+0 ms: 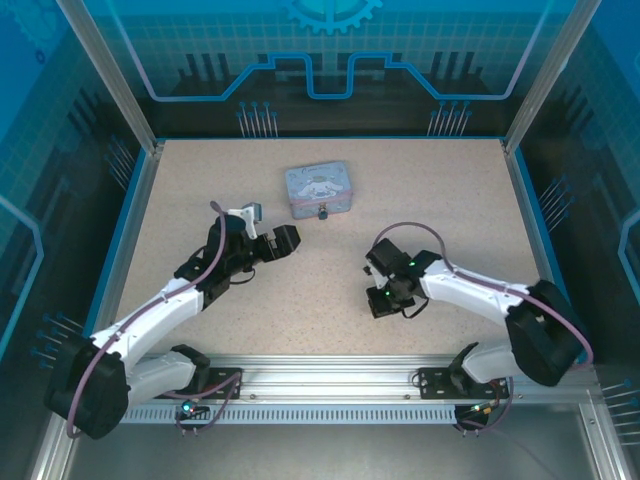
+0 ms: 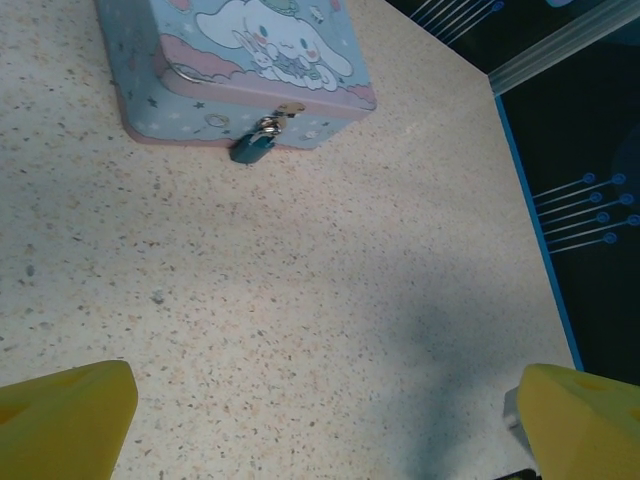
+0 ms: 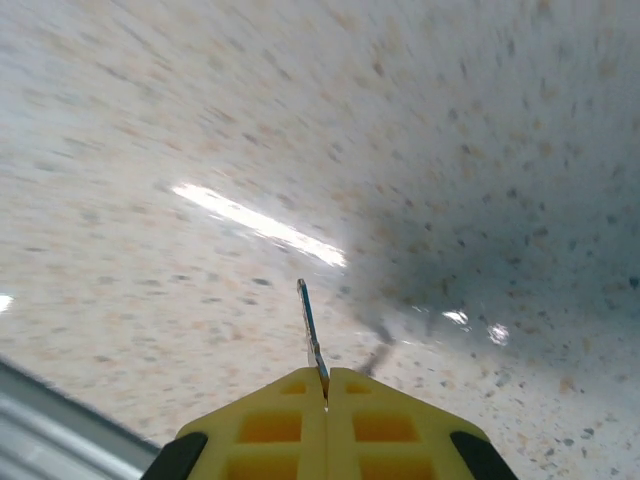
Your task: Unlock a padlock with a key
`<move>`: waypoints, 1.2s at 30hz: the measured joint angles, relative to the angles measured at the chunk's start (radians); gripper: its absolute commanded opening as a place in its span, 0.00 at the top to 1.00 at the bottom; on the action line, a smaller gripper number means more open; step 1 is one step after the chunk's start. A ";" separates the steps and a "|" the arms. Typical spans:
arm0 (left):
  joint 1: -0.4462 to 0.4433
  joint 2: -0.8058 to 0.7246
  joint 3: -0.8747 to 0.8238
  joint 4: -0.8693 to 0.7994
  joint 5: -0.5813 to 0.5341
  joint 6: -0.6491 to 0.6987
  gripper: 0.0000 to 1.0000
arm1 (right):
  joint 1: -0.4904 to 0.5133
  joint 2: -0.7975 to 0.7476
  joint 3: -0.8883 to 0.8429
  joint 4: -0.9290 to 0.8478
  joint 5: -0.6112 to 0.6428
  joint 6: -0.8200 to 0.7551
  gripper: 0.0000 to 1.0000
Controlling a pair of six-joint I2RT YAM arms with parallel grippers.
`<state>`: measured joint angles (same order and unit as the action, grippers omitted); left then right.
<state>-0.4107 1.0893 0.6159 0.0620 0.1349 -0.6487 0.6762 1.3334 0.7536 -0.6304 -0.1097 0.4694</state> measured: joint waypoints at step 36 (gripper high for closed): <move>-0.202 0.165 0.268 0.257 0.274 0.000 0.82 | -0.210 -0.158 0.053 0.883 -0.606 0.187 1.00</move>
<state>-0.6128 1.2541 0.8841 0.3191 0.4084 -0.6483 0.4664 1.1751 0.8062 0.2531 -0.7158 0.6563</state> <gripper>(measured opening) 0.234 0.045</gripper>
